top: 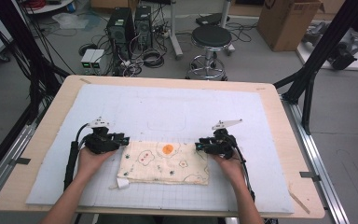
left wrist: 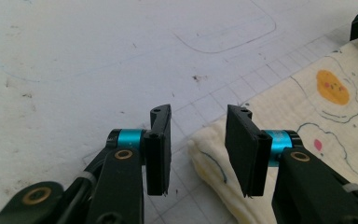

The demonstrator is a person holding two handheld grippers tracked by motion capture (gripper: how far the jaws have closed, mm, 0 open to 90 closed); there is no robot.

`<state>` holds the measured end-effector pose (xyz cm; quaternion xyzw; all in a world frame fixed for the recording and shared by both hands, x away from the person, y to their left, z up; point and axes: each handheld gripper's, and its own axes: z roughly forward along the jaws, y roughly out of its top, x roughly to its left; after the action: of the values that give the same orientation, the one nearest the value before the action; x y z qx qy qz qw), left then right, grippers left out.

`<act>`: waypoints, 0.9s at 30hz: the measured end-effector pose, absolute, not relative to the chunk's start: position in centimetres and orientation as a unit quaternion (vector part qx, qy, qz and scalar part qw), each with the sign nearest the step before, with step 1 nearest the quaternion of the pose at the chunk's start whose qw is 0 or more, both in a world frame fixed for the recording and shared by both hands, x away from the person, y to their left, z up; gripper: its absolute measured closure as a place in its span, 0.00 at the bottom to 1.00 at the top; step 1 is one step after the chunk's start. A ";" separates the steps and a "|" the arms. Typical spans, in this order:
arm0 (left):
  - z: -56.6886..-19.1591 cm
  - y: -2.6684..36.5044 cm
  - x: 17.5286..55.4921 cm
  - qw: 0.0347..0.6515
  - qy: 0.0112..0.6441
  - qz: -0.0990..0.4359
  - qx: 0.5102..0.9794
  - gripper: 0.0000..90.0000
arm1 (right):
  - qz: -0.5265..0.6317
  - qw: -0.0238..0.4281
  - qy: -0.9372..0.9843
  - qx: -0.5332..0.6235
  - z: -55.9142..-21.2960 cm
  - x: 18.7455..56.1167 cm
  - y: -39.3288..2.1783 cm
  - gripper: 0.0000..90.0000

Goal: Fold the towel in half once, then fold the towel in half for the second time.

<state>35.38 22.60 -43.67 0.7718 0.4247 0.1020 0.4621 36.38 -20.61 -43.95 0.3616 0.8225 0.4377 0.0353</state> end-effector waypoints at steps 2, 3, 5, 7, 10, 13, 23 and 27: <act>-43.6 22.6 35.4 0.463 0.423 0.100 0.772 0.68 | 0.439 0.036 0.821 0.362 -43.9 36.4 -20.6 0.71; -43.6 22.5 35.4 0.464 0.423 0.099 0.772 0.68 | 0.440 0.038 0.822 0.361 -43.9 36.4 -20.7 0.71; -43.7 22.5 35.4 0.463 0.423 0.098 0.773 0.67 | 0.440 0.040 0.821 0.361 -43.9 36.4 -20.7 0.70; -43.8 22.4 35.5 0.463 0.424 0.097 0.772 0.66 | 0.439 0.042 0.821 0.362 -43.9 36.4 -20.8 0.70; -43.9 22.3 35.6 0.463 0.424 0.095 0.772 0.64 | 0.438 0.039 0.822 0.363 -43.9 36.4 -20.8 0.70; -44.0 22.3 35.7 0.463 0.424 0.092 0.773 0.64 | 0.436 0.039 0.823 0.363 -44.0 36.4 -20.7 0.70; -43.5 21.6 36.4 0.448 0.423 0.089 0.783 0.65 | 0.428 0.038 0.826 0.363 -44.1 36.5 -20.6 0.70; -43.7 21.7 36.5 0.437 0.422 0.084 0.790 0.65 | 0.430 0.038 0.826 0.362 -44.1 36.5 -20.7 0.70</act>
<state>36.49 21.69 -43.74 0.7898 0.4220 0.0837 0.4371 36.51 -20.68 -44.13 0.3624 0.8260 0.4300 0.0378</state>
